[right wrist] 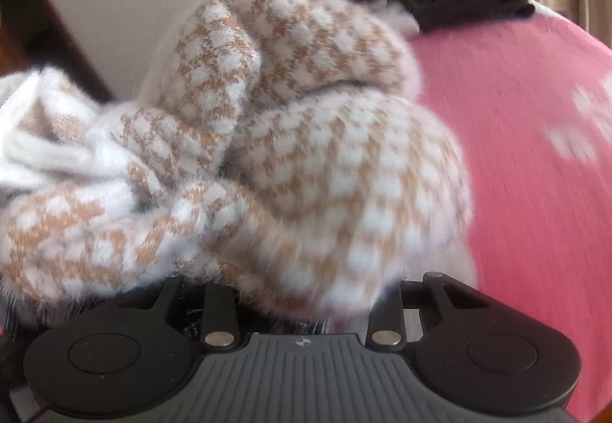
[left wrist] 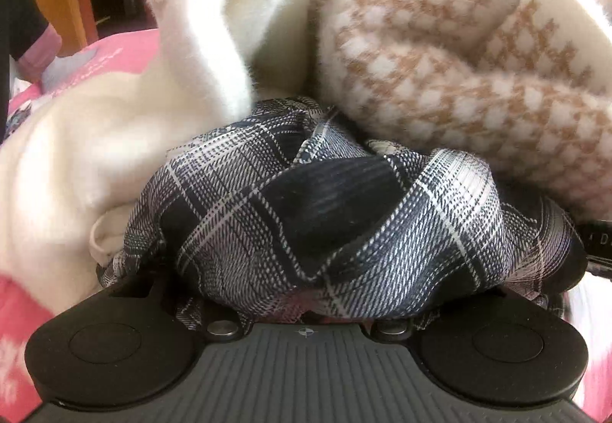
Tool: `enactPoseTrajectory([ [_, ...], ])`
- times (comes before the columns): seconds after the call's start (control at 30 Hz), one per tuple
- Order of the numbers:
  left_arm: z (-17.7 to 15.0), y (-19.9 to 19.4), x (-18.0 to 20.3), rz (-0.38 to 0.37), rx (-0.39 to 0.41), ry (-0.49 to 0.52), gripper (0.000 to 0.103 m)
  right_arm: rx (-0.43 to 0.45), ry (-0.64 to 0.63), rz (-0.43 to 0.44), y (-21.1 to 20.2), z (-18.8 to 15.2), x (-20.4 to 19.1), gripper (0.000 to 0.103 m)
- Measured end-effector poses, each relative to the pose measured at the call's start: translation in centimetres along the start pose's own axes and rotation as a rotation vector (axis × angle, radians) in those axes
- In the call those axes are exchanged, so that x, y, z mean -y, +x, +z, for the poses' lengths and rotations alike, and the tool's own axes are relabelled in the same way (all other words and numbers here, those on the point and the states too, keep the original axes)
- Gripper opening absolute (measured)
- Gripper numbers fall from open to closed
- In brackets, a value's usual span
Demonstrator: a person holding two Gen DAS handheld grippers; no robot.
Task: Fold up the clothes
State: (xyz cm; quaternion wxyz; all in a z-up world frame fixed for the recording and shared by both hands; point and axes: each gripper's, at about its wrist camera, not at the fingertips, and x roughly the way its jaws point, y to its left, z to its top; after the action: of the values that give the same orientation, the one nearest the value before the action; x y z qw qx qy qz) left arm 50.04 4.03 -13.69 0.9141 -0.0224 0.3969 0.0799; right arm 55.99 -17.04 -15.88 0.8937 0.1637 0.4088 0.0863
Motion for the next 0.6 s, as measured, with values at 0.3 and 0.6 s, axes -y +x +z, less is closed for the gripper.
enactPoseTrajectory([
  [0.3, -2.4, -4.8, -0.5, 0.058, -0.073, 0.091, 0.057, -0.132, -0.005, 0.028, -6.0, -1.0, 3.2, 0.040],
  [0.6, -10.1, -22.0, -4.5, -0.112, -0.047, 0.011, 0.064, 0.020, 0.097, 0.267, -33.5, -8.2, 8.4, 0.044],
])
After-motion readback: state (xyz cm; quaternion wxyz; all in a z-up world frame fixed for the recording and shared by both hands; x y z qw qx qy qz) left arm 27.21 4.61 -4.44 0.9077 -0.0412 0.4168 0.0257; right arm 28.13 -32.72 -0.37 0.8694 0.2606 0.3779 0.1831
